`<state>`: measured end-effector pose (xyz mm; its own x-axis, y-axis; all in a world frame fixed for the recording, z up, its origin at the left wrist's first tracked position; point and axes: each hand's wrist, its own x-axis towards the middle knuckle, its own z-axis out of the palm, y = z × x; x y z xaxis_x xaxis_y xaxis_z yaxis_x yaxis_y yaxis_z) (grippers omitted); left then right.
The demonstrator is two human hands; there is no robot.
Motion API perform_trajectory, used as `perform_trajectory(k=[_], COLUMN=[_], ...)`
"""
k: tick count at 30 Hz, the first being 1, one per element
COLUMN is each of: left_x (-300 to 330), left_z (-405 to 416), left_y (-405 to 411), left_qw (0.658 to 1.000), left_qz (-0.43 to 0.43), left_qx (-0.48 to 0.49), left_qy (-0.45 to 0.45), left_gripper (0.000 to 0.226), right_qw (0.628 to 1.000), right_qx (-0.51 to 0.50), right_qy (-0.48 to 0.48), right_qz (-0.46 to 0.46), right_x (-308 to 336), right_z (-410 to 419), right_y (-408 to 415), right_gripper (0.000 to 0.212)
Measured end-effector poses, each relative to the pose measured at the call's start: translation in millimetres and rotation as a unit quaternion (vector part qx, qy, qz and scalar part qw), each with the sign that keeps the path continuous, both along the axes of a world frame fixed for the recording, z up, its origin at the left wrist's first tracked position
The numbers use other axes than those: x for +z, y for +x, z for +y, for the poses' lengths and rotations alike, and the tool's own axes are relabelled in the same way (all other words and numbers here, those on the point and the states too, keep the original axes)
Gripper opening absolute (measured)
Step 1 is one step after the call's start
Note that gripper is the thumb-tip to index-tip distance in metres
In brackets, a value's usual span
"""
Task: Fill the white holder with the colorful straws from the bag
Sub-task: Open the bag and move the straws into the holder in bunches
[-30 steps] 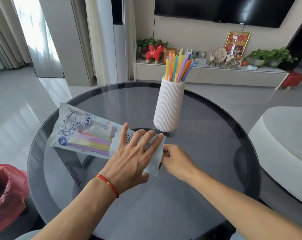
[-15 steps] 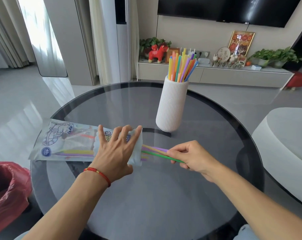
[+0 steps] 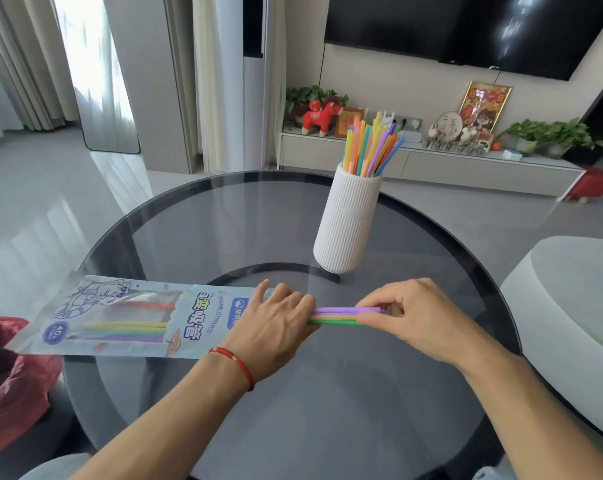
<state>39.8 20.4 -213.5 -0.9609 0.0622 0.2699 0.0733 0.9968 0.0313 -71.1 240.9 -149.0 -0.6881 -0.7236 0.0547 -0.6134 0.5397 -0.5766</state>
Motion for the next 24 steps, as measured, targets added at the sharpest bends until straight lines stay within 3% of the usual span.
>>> perform_trajectory(k=[3, 5, 7, 9, 11, 12, 14, 16, 18, 19, 22, 24], left_x=[-0.9, -0.4, 0.8, 2.4, 3.0, 3.2, 3.9, 4.7, 4.6, 2.9, 2.2, 5.4], left_z=[0.2, -0.5, -1.5, -3.9, -5.5, -4.4, 0.9, 9.8, 16.0, 16.5, 7.7, -0.4], left_y=[-4.4, -7.5, -9.3, -11.4, -13.3, -14.0, -13.7, -12.2, -10.6, -9.6, -3.3, 1.0], left_qw=[1.0, 0.999, 0.996, 0.993, 0.992, 0.992, 0.992, 0.992, 0.989, 0.988, 0.987, 0.983], left_qz=[0.023, 0.038, 0.064, 0.081, 0.086, 0.085, 0.084, 0.081, 0.068, 0.054, 0.032, 0.039], left_qx=[0.012, 0.024, 0.043, 0.062, 0.069, 0.063, 0.043, 0.012, -0.015, -0.022, -0.032, -0.028], left_qy=[0.012, 0.026, 0.047, 0.058, 0.065, 0.068, 0.084, 0.096, 0.127, 0.142, 0.156, 0.177], left_gripper=[0.032, 0.031, 0.03, 0.029, 0.027, 0.027, 0.026, 0.02, 0.01, 0.008, 0.043, 0.046], right_qw=[0.985, 0.934, 0.897, 0.937, 0.989, 0.997, 0.975, 0.904, 0.86, 0.862, 0.867, 0.874], right_qx=[-0.003, 0.031, 0.06, 0.059, 0.0, -0.038, -0.095, -0.139, -0.174, -0.18, -0.204, -0.208], right_qy=[0.044, -0.065, -0.196, -0.212, -0.098, -0.063, -0.111, -0.252, -0.337, -0.347, -0.369, -0.381], right_qz=[0.165, 0.349, 0.391, 0.272, 0.11, 0.019, -0.171, -0.316, -0.341, -0.323, -0.267, -0.216], right_x=[7.0, 13.2, 12.9, 2.5, -13.3, -18.6, -27.8, -39.0, -49.6, -52.7, -42.4, -28.0], right_z=[-4.4, -5.2, -3.2, -6.5, -18.0, -25.0, -43.5, -60.5, -70.9, -71.8, -61.4, -45.2], right_y=[9.4, 14.4, 22.7, 34.0, 43.0, 43.2, 36.9, 32.5, 30.6, 29.3, 16.4, 2.0], right_gripper=[0.021, 0.016, 0.031, 0.047, 0.058, 0.061, 0.057, 0.047, 0.039, 0.035, 0.037, 0.038])
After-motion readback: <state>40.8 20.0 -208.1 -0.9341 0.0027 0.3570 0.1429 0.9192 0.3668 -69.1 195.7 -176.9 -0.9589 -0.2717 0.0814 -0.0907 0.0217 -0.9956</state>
